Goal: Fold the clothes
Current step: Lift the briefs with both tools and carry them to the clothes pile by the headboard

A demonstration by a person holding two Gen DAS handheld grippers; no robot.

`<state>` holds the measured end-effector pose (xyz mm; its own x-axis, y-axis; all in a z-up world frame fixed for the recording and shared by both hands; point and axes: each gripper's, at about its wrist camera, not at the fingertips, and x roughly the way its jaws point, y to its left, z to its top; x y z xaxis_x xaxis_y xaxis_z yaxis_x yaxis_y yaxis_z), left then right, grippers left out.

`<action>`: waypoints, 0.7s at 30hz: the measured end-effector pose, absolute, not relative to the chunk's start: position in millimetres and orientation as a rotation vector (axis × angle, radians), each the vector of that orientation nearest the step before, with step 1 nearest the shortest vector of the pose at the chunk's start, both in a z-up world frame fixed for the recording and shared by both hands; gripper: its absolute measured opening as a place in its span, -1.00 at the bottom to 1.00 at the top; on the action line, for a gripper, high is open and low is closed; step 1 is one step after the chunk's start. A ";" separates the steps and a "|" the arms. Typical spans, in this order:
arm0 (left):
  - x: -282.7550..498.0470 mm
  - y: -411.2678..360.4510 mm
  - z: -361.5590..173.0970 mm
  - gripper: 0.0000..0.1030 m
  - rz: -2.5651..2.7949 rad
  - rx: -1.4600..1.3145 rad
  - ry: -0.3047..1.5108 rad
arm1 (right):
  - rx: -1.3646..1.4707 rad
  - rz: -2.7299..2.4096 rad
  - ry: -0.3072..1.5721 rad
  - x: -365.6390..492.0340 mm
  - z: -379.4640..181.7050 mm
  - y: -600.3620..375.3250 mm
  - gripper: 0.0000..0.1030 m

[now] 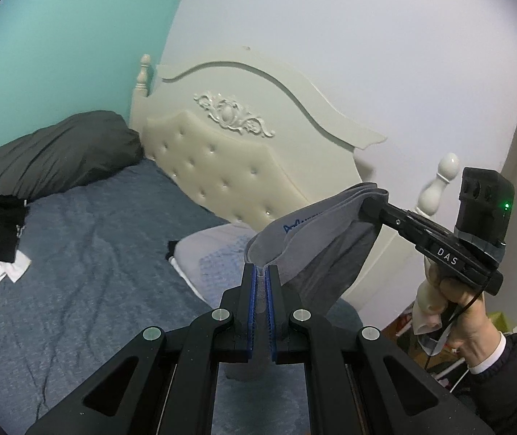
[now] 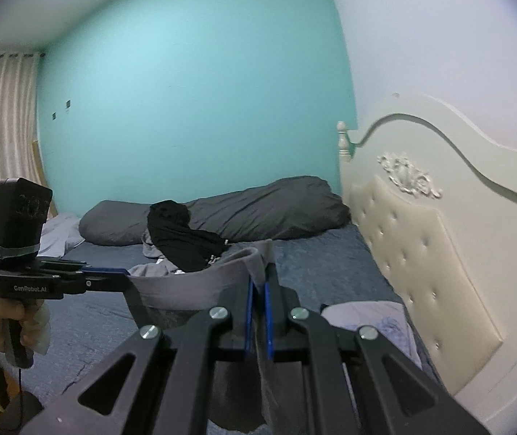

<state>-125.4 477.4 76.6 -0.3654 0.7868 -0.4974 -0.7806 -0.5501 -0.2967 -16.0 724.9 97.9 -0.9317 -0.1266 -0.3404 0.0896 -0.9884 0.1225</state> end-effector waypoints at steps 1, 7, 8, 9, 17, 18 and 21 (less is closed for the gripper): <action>-125.0 483.0 75.7 -0.90 2.016 -0.745 -0.010 | 0.540 -2.984 -0.162 -13.5 96.2 729.1 -0.91; -118.2 513.8 70.7 -0.90 1.989 -0.751 0.010 | 0.556 -3.003 -0.180 2.3 87.8 754.9 -0.91; -117.5 519.4 69.5 -0.90 1.984 -0.753 0.013 | 0.557 -3.007 -0.184 4.3 86.6 759.0 -0.91; -117.0 524.3 68.0 -0.90 1.979 -0.756 0.015 | 0.559 -3.010 -0.189 6.6 85.3 763.1 -0.91; -116.8 559.6 53.2 -0.90 1.944 -0.781 0.025 | 0.585 -3.036 -0.219 17.6 72.6 795.6 -0.91; -117.6 562.8 51.3 -0.90 1.941 -0.784 0.025 | 0.592 -3.039 -0.219 18.2 70.9 799.2 -0.91; -121.7 572.9 44.9 -0.90 1.934 -0.797 0.023 | 0.610 -3.046 -0.224 17.8 65.7 809.1 -0.91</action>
<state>-121.7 572.9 44.9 -0.2805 0.7956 -0.5370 -0.8082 -0.4976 -0.3151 17.8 809.1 65.7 -0.9229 -0.0550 -0.3812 -0.0015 -0.9892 0.1463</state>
